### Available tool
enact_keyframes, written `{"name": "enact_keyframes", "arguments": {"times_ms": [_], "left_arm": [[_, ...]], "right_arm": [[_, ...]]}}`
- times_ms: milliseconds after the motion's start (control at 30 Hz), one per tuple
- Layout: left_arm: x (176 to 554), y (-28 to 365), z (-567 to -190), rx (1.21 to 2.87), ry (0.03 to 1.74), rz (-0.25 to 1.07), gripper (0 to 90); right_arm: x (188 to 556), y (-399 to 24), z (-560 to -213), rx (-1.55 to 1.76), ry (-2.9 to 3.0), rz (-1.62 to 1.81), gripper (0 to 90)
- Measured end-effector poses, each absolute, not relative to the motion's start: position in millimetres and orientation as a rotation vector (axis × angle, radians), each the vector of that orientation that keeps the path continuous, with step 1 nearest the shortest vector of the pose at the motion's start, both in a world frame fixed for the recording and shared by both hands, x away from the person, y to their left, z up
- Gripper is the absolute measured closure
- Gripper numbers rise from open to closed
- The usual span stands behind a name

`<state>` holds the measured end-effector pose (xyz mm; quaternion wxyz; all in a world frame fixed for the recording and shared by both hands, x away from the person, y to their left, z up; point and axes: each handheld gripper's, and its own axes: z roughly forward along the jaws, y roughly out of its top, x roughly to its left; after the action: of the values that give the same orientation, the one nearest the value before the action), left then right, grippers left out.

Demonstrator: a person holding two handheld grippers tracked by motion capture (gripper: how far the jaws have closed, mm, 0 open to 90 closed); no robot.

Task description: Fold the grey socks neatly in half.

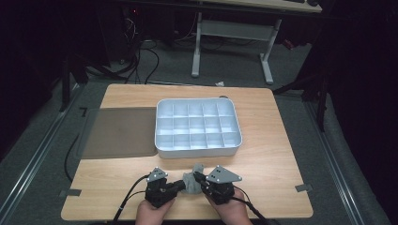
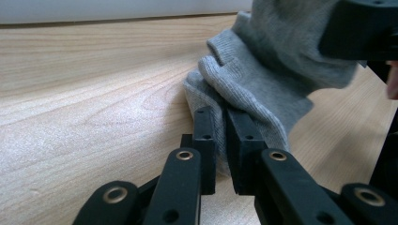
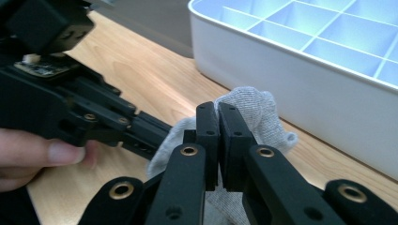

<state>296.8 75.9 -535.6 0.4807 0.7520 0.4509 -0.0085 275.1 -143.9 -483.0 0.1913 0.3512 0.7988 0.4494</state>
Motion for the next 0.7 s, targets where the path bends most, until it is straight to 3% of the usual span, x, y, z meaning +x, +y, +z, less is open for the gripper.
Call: {"name": "enact_keyframes", "arguments": {"times_ms": [700], "left_arm": [[296.3,72.0,-536.1,1.877,1.096,-0.003,83.1]], "right_arm": [[267.7,-127.5,-522.4,0.968,2.415,1.217,88.4]]}}
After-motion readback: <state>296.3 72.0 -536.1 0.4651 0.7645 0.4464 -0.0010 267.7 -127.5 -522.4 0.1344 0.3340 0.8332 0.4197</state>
